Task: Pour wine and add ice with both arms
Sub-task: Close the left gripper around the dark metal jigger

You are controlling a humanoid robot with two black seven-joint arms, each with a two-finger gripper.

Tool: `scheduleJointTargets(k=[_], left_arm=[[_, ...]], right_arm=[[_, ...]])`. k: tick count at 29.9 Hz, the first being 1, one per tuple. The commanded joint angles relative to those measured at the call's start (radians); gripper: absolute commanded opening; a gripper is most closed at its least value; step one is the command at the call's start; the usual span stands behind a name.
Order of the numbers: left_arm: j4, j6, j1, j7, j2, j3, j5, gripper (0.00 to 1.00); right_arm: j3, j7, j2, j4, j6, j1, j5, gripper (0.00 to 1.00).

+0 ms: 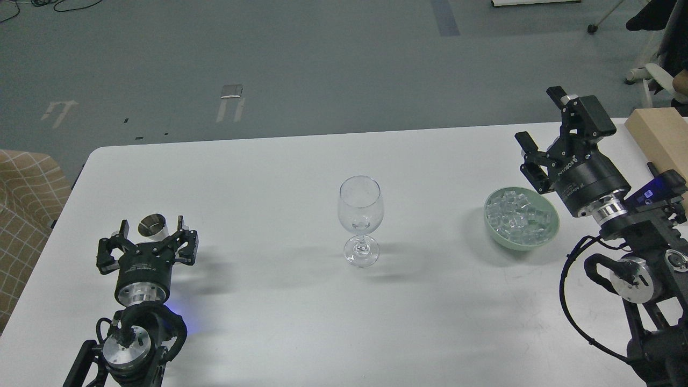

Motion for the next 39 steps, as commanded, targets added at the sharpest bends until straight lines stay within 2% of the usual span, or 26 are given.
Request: scheduleJointTargets(k=[1,4,7,12,17,21,25,39], left_arm=[[0.015,0.003,-0.015,-0.02,0.0,0.002,0.004,0.94],[0.015,0.003,-0.015,-0.018,0.0,0.002,0.003,0.92],[0.014,-0.007,-0.009,-0.018,0.0,0.003,0.006,0.78],[0.011,-0.007,0.0,-0.021,0.0,0.003,0.006,0.71],[0.005,-0.012,0.009,-0.02,0.0,0.002,0.007,0.7],[0.003,-0.049,0.026,-0.018,0.0,0.003,0.007,0.7],[0.003,-0.059,0.038,-0.023,0.0,0.011,0.007,0.61],[0.0,-0.089,0.04,-0.024,0.0,0.014,0.007,0.59]], right_arm=[[0.0,0.0,-0.001,-0.001,0.0,0.002,-0.001,1.0],[0.0,0.0,-0.001,-0.003,0.0,0.0,-0.001,1.0],[0.0,0.0,-0.001,-0.011,0.0,0.003,-0.001,1.0],[0.0,0.0,-0.001,-0.012,0.0,0.006,-0.001,1.0],[0.0,0.0,-0.001,-0.017,0.0,0.006,-0.001,1.0],[0.0,0.0,-0.002,-0.017,0.0,0.008,-0.001,1.0],[0.0,0.0,-0.004,-0.018,0.0,0.008,-0.001,1.0],[0.0,0.0,-0.004,-0.018,0.0,0.005,-0.003,1.0]])
